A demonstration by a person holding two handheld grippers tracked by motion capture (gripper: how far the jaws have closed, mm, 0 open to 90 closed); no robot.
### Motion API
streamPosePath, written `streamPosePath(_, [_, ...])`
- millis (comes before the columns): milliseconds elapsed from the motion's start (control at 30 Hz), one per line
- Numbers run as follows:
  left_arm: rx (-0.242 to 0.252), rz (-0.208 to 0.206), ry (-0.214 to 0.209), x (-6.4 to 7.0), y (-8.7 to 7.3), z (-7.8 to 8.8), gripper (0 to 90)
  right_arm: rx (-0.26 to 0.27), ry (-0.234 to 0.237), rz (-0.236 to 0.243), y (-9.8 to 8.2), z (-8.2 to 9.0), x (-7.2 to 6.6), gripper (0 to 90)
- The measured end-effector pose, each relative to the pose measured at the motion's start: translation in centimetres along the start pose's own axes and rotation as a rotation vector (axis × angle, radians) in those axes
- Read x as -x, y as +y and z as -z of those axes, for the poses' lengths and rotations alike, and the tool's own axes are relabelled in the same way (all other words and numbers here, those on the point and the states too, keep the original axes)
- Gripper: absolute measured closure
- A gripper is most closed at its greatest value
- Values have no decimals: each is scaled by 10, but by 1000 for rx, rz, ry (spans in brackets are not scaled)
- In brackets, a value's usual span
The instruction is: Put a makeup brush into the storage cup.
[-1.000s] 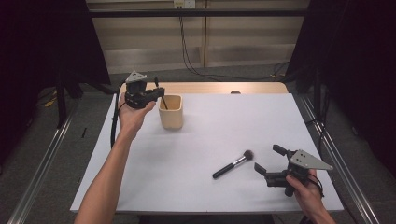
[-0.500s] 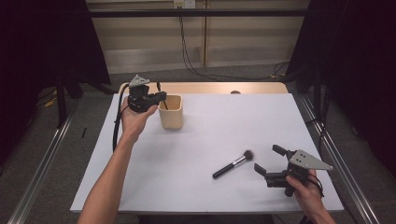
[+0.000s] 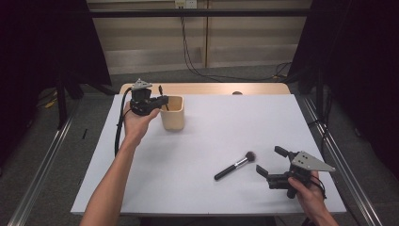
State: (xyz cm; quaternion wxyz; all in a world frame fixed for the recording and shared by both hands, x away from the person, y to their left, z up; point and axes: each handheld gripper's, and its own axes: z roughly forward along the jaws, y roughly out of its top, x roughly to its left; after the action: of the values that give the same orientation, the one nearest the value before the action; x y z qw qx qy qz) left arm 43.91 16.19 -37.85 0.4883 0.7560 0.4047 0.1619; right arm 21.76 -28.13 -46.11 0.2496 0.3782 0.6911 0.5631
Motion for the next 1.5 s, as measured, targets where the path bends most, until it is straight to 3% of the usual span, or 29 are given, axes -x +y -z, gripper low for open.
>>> streamPosePath(200, [-12,11,13,2,-4,-2,821,-1,-3,0,0,0,0,0])
streamPosePath(400, [-23,3,21,2,-5,-3,720,-2,-2,0,0,0,1,0])
streamPosePath(567, [-13,8,8,1,-7,-3,569,-1,1,-2,0,0,1,0])
streamPosePath(733, [-4,9,21,2,-9,-2,397,1,0,-1,0,0,1,0])
streamPosePath(767, [0,19,25,3,-9,-2,340,1,0,-1,0,0,1,0])
streamPosePath(833, [6,44,10,2,-11,0,319,1,0,-2,0,0,1,0])
streamPosePath(900, [6,32,17,2,-13,1,269,0,-2,-5,0,0,1,0])
streamPosePath(1000, [17,54,14,2,-15,4,173,2,-4,-8,0,0,1,0])
streamPosePath(1100, [28,51,-4,1,-16,8,109,3,-1,-10,0,0,1,0])
streamPosePath(1167, [50,11,-21,0,-19,13,52,2,-2,-10,0,0,1,0])
streamPosePath(1333, [38,18,13,-2,-23,19,42,2,-5,-11,0,0,1,0])
streamPosePath(1500, [52,-17,-10,4,-29,27,42,3,-5,-13,0,0,1,0])
